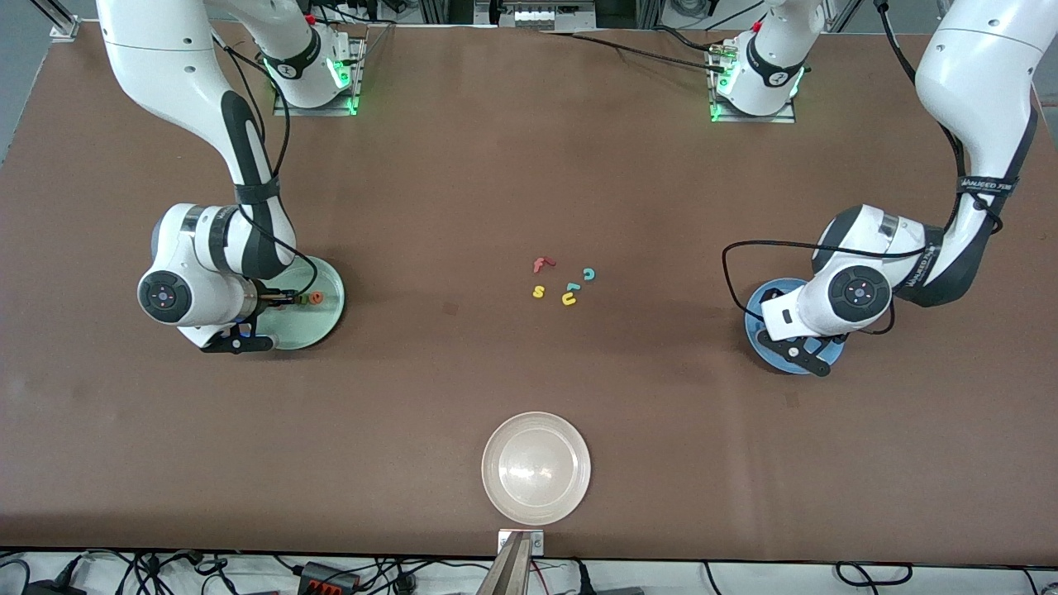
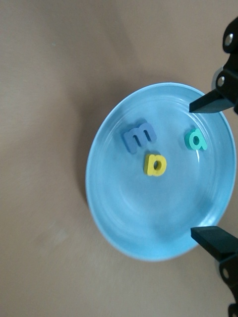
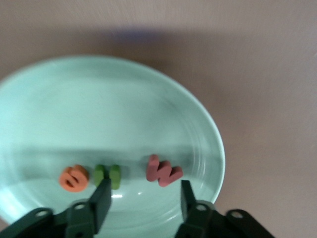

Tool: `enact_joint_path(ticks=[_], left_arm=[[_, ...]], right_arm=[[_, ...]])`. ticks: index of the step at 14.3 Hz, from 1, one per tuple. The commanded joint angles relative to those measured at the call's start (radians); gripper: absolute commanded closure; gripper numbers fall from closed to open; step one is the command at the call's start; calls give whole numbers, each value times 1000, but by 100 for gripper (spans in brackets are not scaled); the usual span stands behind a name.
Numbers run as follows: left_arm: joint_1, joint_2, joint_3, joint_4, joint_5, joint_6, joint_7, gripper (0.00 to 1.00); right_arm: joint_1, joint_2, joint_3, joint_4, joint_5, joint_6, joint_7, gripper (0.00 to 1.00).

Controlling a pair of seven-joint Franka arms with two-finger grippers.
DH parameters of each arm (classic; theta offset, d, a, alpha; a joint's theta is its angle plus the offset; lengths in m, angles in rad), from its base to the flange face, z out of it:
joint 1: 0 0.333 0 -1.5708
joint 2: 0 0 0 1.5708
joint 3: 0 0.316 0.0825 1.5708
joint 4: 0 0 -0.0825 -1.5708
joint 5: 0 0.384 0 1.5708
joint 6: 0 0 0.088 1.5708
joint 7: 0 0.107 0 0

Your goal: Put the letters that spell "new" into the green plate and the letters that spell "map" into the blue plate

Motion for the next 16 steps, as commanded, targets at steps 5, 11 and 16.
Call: enact_joint_path(ticks=[5,11,16], left_arm=[[-4,-35,-96,267,-97,-324,-2,0],[-45,-172,-39,420,-275,-501,0,0],[-274,-390,402,294,-562,-422,-3,0]], right_arm=[[1,-97,-76,287,20,-334,3,0],[1,-164,-86,352,28,-370,127,0],[-160,-306,140,353,-94,-364,273,0]])
